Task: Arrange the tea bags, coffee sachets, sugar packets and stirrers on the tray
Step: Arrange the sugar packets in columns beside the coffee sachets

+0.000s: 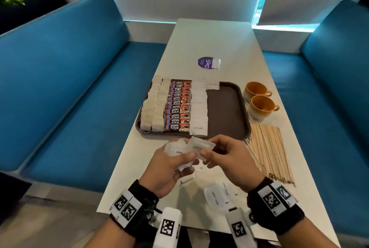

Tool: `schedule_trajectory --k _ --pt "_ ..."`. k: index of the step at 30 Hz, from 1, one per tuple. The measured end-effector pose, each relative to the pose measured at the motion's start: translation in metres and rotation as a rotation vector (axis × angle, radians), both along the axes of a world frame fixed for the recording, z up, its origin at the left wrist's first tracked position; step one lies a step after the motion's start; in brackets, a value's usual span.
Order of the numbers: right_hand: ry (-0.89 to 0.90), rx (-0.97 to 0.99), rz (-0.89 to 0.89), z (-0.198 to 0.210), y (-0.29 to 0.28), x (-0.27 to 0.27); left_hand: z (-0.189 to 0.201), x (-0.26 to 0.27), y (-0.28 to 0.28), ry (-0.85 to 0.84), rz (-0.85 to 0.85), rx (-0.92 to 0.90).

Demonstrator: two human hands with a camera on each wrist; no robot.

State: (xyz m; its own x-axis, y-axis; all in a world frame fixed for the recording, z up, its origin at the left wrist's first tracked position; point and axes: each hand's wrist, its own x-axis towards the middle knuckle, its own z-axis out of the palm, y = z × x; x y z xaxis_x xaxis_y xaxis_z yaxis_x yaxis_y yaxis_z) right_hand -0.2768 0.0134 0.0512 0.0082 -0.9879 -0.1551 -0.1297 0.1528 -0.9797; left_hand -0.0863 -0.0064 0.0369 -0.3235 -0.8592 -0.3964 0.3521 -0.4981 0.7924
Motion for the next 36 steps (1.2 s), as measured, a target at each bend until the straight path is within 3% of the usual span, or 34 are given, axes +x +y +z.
schedule_trajectory --k 6,15,21,27,32,36 --pt "-0.18 0.063 -0.073 -0.007 0.001 -0.003 -0.004 0.002 0.003 0.116 0.036 0.182" --pt "-0.085 0.066 -0.123 0.009 -0.038 -0.028 -0.012 0.011 -0.013 0.179 0.074 0.26" --pt "-0.03 0.081 -0.212 0.008 -0.11 -0.053 -0.009 0.012 -0.032 0.16 0.079 0.157" --pt "0.03 0.118 -0.339 -0.018 -0.216 -0.076 -0.007 0.006 -0.049 0.13 0.094 0.119" --pt "0.188 0.261 -0.433 -0.045 -0.282 -0.087 -0.007 -0.001 -0.061 0.122 0.079 0.106" --pt "0.372 0.3 -0.391 -0.084 -0.326 -0.101 -0.009 -0.002 -0.068 0.114 0.059 0.104"
